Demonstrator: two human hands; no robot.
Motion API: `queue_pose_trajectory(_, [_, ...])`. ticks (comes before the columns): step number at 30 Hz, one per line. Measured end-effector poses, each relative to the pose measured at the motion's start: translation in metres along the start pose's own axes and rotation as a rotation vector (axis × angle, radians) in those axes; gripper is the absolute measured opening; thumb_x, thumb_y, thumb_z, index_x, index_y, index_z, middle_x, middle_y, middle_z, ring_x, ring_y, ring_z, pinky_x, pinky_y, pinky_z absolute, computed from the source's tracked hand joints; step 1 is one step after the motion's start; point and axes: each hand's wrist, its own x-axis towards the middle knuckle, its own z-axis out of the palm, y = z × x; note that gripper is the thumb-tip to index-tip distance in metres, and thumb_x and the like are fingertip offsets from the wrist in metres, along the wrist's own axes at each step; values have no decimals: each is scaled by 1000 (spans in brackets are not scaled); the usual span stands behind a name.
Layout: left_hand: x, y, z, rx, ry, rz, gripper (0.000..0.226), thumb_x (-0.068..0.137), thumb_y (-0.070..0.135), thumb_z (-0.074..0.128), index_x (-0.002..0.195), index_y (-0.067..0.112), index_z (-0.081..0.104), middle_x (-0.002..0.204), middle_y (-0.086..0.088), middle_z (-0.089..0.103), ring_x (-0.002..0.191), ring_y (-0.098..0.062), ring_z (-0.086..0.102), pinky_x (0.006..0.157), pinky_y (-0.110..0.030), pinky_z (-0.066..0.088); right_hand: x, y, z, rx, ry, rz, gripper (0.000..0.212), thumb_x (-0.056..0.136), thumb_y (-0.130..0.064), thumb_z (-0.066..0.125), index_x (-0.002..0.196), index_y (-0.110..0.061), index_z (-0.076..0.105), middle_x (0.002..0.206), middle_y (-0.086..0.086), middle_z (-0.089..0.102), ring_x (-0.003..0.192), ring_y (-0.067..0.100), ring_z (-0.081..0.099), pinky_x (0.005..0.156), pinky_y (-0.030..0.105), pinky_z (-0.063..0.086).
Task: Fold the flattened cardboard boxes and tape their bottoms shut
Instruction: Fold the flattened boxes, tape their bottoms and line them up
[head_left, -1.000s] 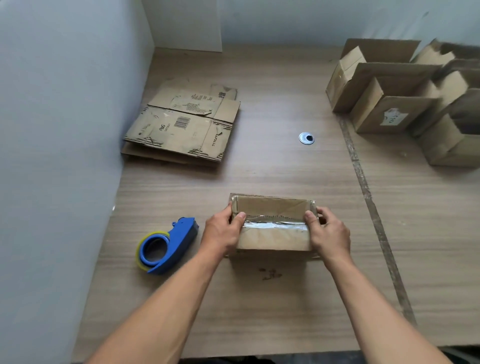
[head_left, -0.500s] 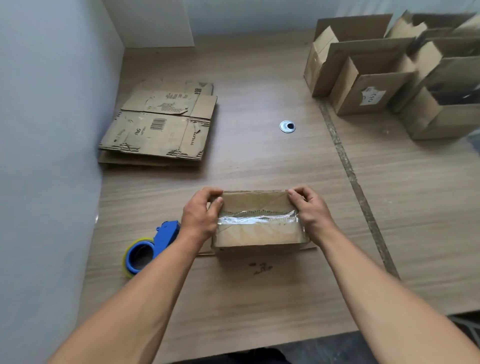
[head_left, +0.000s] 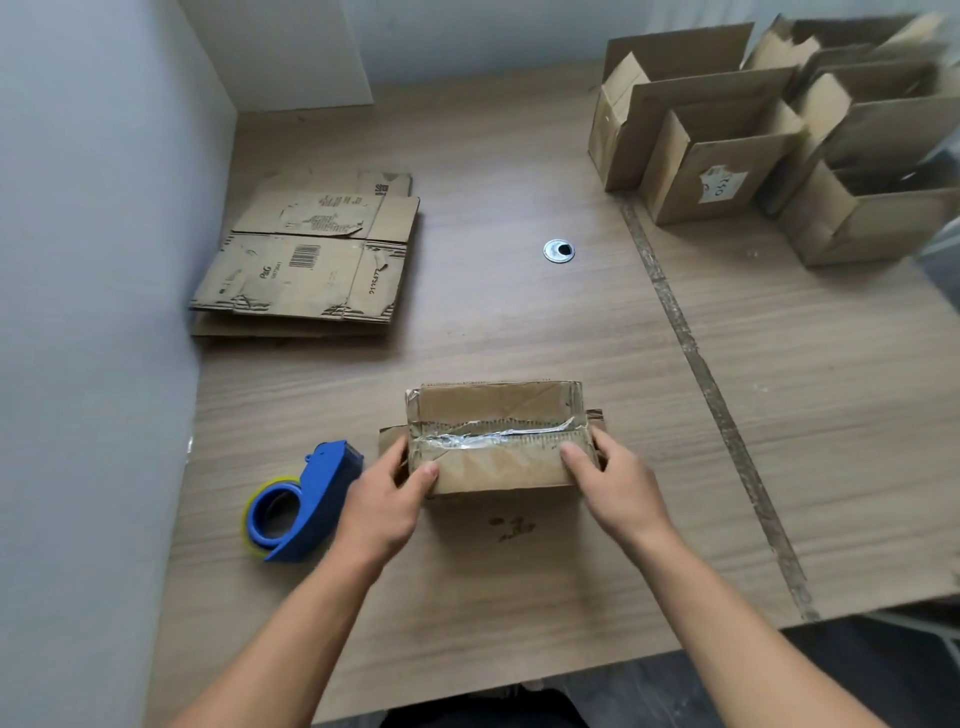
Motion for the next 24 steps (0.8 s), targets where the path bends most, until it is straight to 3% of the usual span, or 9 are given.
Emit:
queue_pose_trajectory(2, [-7,0,10,53,127,-7,57,90,49,61,142,25,55,132,2,65,128,-17,56,105,-30,43,-15,3,8,12,89,-46,31,97,-36,61,124,-23,69,108,2,74,103,21,64,73,24,36])
queue_pose_trajectory(6, [-12,9,22,111,284,17,42,96,48,56,130,25,65,103,-7,75,101,-27,66,82,-34,48,-16,-2,20,146,271,30,37,94,-43,63,118,-17,73,99,7,75,94,24,66,69,23,33])
queue_pose_trajectory(8, [-13,14,22,124,305,24,37,98,45,55,127,26,67,100,-6,76,96,-28,66,78,-34,47,-15,-4,20,131,248,48,37,96,-46,58,117,-19,73,99,6,75,96,25,65,72,25,35])
queue_pose_trajectory(10, [-15,17,21,108,272,-1,38,98,43,56,131,28,64,107,0,75,103,-23,65,83,-31,47,-19,3,16,126,121,28,36,98,-45,56,125,-25,67,112,-1,73,108,18,63,81,24,40])
queue_pose_trajectory(12, [-22,14,21,-41,214,-38,41,96,34,61,137,27,59,120,11,68,113,-11,61,94,-27,45,-24,12,11,173,13,29,49,96,-44,59,141,-25,54,133,-5,64,123,10,55,96,21,39])
queue_pose_trajectory(14, [-31,6,24,-154,209,-57,46,95,28,65,140,24,56,131,11,63,123,-5,56,106,-27,42,-29,18,10,192,-7,31,65,91,-50,59,149,-23,45,143,-3,55,133,12,48,101,18,34])
queue_pose_trajectory(17, [-35,2,33,-139,305,-62,48,94,34,65,139,16,58,138,2,60,130,-11,53,112,-34,39,-30,15,13,151,61,26,74,87,-63,54,146,-20,49,142,1,56,135,18,49,99,19,36])
queue_pose_trajectory(20, [-33,12,40,-106,374,-105,49,94,44,61,133,15,63,129,-3,67,123,-17,59,105,-33,44,-28,11,19,128,134,22,92,79,-84,46,139,-15,58,135,7,63,129,22,55,102,28,42])
queue_pose_trajectory(24, [-34,20,37,-51,439,-130,41,93,46,62,120,17,72,107,-5,75,102,-19,65,81,-24,41,-26,9,25,129,192,48,92,77,-86,46,131,-13,65,123,11,70,117,29,61,96,35,46])
